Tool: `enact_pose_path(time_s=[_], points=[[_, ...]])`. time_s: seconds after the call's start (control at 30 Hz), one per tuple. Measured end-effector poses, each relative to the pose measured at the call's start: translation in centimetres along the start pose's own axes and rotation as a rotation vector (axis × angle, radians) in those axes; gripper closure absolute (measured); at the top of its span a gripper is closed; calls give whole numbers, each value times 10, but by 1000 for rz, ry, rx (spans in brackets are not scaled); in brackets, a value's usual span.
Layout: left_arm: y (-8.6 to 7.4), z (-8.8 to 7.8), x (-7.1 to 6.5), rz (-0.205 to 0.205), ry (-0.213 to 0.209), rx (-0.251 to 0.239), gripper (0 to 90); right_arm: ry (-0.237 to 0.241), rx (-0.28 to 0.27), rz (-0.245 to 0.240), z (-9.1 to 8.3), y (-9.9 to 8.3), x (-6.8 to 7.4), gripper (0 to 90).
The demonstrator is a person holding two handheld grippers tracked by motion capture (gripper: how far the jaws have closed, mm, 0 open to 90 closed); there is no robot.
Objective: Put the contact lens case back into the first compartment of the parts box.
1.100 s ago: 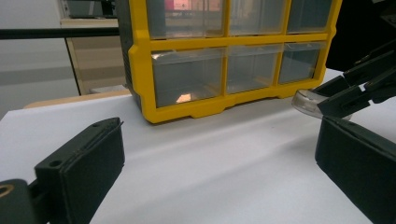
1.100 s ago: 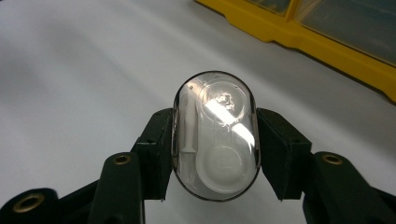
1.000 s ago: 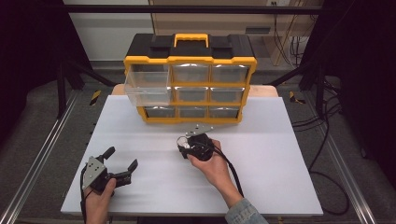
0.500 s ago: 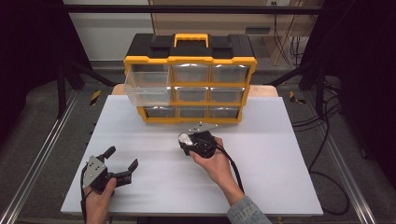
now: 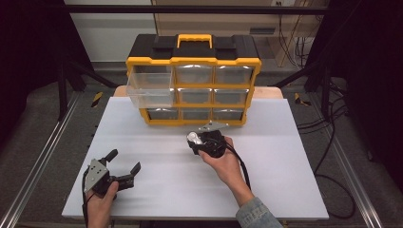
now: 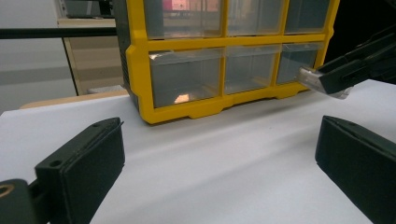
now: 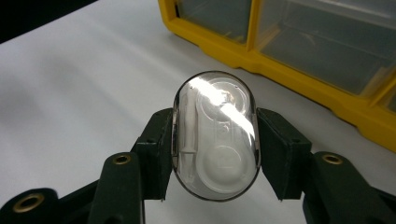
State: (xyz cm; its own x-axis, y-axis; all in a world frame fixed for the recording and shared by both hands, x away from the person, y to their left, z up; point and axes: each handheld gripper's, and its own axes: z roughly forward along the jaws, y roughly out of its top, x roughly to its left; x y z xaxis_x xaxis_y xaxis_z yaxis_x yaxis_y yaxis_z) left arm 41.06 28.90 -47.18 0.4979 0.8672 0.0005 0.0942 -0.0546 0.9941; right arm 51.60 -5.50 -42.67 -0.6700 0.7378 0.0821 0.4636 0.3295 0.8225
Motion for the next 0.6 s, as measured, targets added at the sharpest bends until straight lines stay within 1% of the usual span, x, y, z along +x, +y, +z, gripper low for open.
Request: enact_pose_path(time_s=[0.03,0.13,0.2,0.3,0.37,0.4,0.43,0.53,0.6], points=[[0,-1,0,2,1,1,9,0,-6,10,-3,1,-1,491],[2,-2,2,2,8,-11,9,-1,-16,12,-7,2,-4,491],[1,-2,3,-12,8,-14,10,-5,-20,8,-10,4,-6,491],[1,-2,3,-20,3,-20,10,-3,-43,20,-17,8,-8,491],[1,-1,2,-19,4,-21,10,-8,-55,20,-21,11,-11,491],[0,1,2,-20,3,-15,13,-9,-76,23,-26,14,-14,491],[0,1,2,-20,1,-11,13,-9,-76,23,-26,14,-14,491],[1,1,0,-1,3,-6,13,-10,-89,33,-33,17,-17,490],[0,0,1,-7,6,-9,12,-15,-102,26,-37,20,-19,491]])
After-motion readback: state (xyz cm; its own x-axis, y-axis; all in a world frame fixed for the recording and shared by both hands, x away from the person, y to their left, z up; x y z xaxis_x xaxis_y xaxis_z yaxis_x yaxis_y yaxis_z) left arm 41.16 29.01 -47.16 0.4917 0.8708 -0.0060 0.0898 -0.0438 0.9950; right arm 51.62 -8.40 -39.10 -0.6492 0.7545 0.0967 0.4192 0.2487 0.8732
